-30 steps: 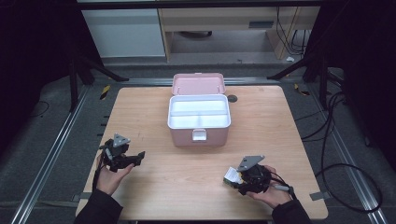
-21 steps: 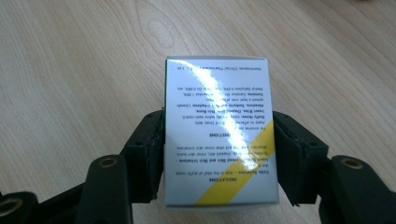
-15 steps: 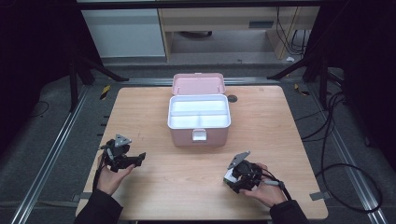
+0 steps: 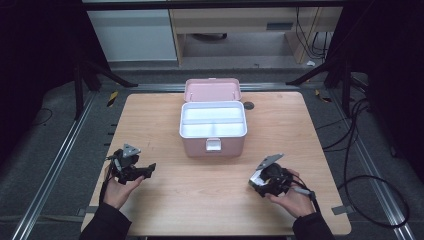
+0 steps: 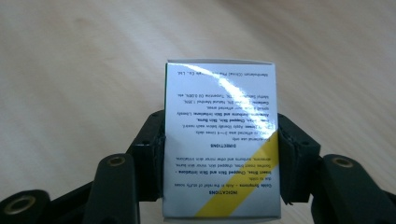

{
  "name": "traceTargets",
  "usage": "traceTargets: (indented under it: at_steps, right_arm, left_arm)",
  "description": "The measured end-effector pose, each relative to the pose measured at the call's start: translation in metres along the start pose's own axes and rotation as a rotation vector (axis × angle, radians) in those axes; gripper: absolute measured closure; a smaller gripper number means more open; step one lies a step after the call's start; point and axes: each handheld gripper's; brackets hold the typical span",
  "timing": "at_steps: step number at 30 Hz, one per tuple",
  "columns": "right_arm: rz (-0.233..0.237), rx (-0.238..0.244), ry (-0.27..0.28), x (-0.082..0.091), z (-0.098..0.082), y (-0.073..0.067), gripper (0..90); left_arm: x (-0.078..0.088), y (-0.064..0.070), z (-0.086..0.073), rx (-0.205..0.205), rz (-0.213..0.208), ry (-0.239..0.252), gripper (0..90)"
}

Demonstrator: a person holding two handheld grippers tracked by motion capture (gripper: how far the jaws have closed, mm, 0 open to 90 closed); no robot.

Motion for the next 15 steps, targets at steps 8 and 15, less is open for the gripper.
traceTargets:
  at_steps: [8, 15]
  right_arm:
    - [-0.209, -0.208, 0.021, 0.022, -0.029, 0.052, 45.2]
    - [-0.257, -0.298, -0.02, 0.026, -0.051, 0.066, 45.1]
  left_arm:
    - [0.0, 0.0, 0.0, 0.005, 0.001, 0.002, 27.8]
    - [0.001, -0.001, 0.0, 0.008, 0.004, 0.007, 28.2]
Point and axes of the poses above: each handheld gripper's, and its own axes: x roughly backward along the jaws, z roughly out of its top, y roughly to its right, and after that the axes turned 12 degrees about y, right-handed
